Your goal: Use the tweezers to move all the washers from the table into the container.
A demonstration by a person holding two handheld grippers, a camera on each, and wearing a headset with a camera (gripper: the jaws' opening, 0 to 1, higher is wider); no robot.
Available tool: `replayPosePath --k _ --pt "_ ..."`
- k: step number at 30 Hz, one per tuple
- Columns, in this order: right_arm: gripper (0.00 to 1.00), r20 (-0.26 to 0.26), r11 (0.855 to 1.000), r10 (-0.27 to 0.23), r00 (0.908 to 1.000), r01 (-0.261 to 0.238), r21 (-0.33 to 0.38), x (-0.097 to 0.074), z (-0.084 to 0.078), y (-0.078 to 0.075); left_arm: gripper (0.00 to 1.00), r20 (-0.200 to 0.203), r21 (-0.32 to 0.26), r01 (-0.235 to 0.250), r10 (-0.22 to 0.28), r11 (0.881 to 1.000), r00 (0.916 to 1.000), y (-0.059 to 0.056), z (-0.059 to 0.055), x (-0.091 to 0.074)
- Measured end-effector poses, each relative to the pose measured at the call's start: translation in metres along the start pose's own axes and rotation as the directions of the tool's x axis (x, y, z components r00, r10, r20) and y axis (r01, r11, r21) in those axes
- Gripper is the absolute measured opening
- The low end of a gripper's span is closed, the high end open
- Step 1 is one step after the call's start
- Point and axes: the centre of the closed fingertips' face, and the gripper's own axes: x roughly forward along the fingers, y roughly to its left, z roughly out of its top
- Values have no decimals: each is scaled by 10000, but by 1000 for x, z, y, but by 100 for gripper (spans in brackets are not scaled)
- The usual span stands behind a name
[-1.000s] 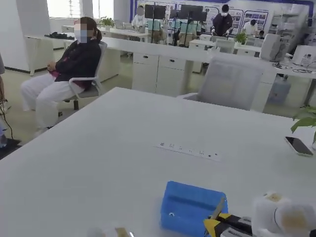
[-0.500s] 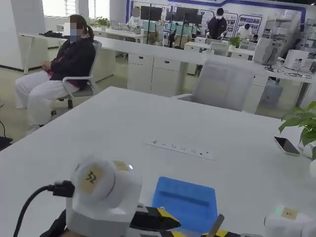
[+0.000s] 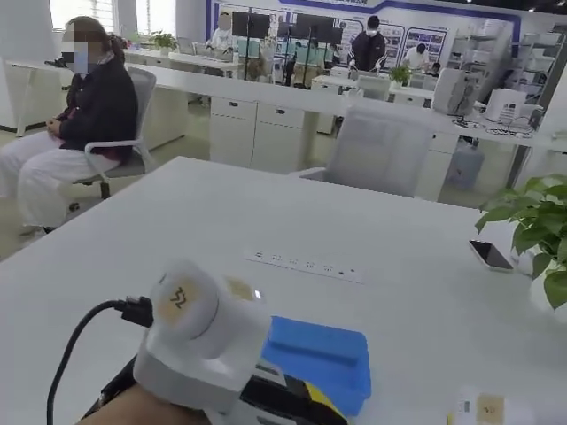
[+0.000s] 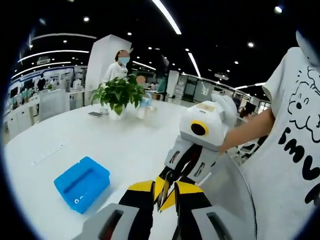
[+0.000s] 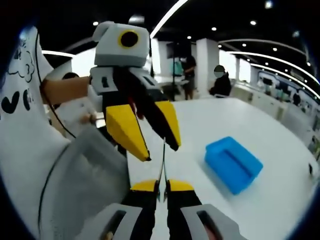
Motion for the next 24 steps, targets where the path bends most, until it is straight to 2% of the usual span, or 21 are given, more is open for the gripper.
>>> replayPosePath --k 3,6,9,11,12,13,15,16,18,21,22,23,24 --pt "3 -346 9995 182 9992 -191 -243 3 -6 4 11 -251 400 298 -288 9988 9993 -3 -3 3" --pt "3 -751 9976 358 9965 -400 -558 5 -12 7 9 -670 1068 564 -494 9927 9965 -3 -8 5" --pt "3 -1069 9953 496 9930 -581 -780 8 -17 7 5 -1039 1334 1063 -928 9853 9903 -9 -12 6" --pt "3 -1234 9938 579 9907 -689 -872 10 -19 7 4 -1381 1510 1473 -1267 9775 9823 -13 -17 7" --pt "3 -1355 9926 640 9887 -771 -938 11 -21 8 3 -1509 1612 1508 -1267 9753 9804 -12 -19 8" --pt "3 -1586 9897 762 9844 -939 -1076 12 -24 9 3 -1685 1812 1552 -1248 9711 9778 -12 -21 9" --pt "3 -1913 9860 947 9770 -1185 -1172 13 -29 11 0 -1933 1844 1497 -1135 9714 9746 -9 -25 10" --pt "3 -2013 9842 972 9747 -1242 -1261 15 -31 11 0 -2130 1929 1745 -1324 9656 9680 -12 -28 9" --pt "3 -2162 9819 1106 9701 -1403 -1272 16 -34 11 0 -2238 2135 1802 -1315 9602 9657 -11 -30 10" --pt "3 -2588 9752 1232 9580 -1651 -1471 18 -41 9 0 -2708 2556 1960 -1245 9467 9546 -10 -38 11" --pt "3 -2839 9707 1255 9506 -1767 -1626 19 -45 8 0 -2906 2884 1944 -1078 9376 9508 -6 -41 11" --pt "3 -2951 9690 1277 9469 -1826 -1663 21 -47 7 0 -3066 3061 2015 -1040 9304 9462 -5 -44 12" --pt "3 -3056 9692 1285 9434 -1848 -1630 23 -49 4 0 -3164 3125 2007 -975 9285 9436 -3 -47 12"
